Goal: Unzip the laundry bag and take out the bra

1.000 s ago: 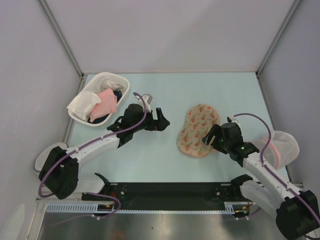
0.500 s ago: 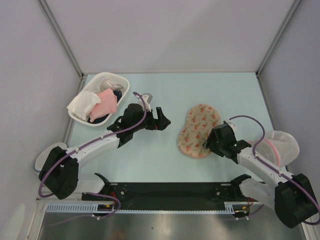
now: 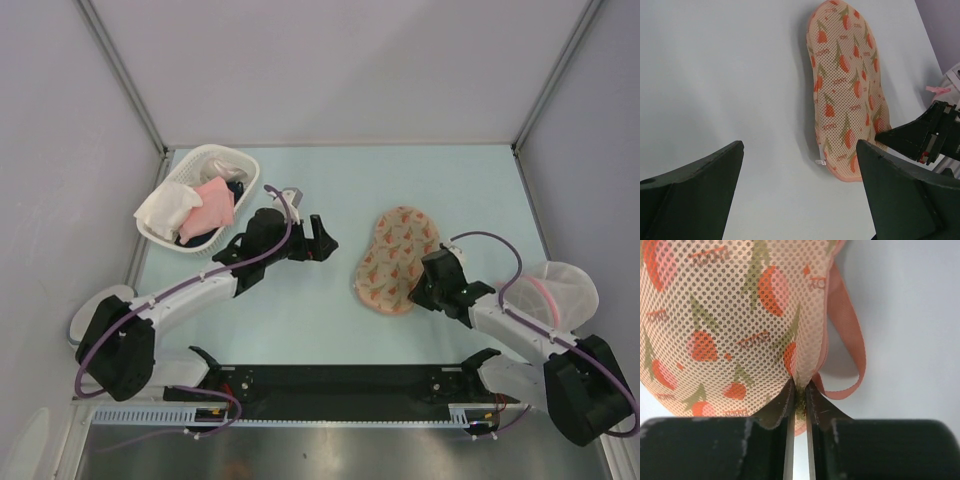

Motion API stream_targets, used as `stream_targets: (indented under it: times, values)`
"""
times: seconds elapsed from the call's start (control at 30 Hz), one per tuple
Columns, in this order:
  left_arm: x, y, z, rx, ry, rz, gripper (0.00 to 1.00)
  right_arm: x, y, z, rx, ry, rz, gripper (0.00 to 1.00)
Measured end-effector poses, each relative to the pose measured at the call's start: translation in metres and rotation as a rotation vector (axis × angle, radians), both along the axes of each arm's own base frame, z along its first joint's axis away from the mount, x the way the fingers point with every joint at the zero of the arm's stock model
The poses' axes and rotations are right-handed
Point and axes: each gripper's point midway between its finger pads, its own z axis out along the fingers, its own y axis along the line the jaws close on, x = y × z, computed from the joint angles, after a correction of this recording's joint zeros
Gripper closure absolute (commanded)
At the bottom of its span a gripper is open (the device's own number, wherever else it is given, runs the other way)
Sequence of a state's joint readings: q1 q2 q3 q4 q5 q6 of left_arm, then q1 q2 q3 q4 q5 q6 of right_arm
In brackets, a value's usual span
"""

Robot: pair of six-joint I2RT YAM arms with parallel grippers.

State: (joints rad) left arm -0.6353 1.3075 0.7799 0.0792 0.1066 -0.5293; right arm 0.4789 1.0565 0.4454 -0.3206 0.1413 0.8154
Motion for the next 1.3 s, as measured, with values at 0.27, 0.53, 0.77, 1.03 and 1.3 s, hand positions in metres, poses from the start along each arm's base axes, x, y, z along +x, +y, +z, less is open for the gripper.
stream_targets:
  times: [0.27,0.53,0.77,1.03,1.3]
  values:
    - [-0.006,0.022,-0.004,0.053,-0.013,0.048,0.0,0.016,0.04,-0.002,0.02,-0.056,0.247,0.98]
    - [-0.017,0.047,-0.002,0.067,-0.031,0.087,0.0,0.027,0.113,0.019,0.054,-0.173,0.652,0.93]
    - [-0.025,0.057,-0.013,0.096,0.002,0.101,0.0,0.032,0.143,0.03,0.031,-0.23,0.882,0.64]
    - [-0.033,0.068,-0.036,0.118,0.07,0.132,0.0,0.05,0.119,0.036,-0.104,-0.232,0.819,0.16]
    - [-0.063,0.07,-0.073,0.07,0.155,0.099,0.01,0.024,0.113,0.113,-0.138,-0.398,0.681,0.16]
